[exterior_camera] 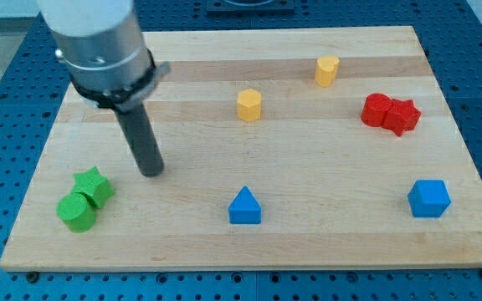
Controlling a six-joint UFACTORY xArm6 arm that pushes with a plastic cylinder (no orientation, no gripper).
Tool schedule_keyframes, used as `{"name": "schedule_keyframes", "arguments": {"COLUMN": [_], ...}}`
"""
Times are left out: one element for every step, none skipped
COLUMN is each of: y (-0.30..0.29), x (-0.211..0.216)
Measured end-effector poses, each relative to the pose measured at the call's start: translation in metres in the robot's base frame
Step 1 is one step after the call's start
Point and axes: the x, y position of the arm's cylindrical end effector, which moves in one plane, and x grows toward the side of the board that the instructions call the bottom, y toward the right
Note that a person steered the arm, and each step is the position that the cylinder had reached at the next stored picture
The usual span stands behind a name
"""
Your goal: Push the triangle towards the cube
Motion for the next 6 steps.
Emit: {"name": "schedule_keyframes", "arguments": {"y": [0.016,0.044,0.087,0.123,0.150,0.176], "x": [0.032,0.051,0.052,0.052,0.061,0.078]}}
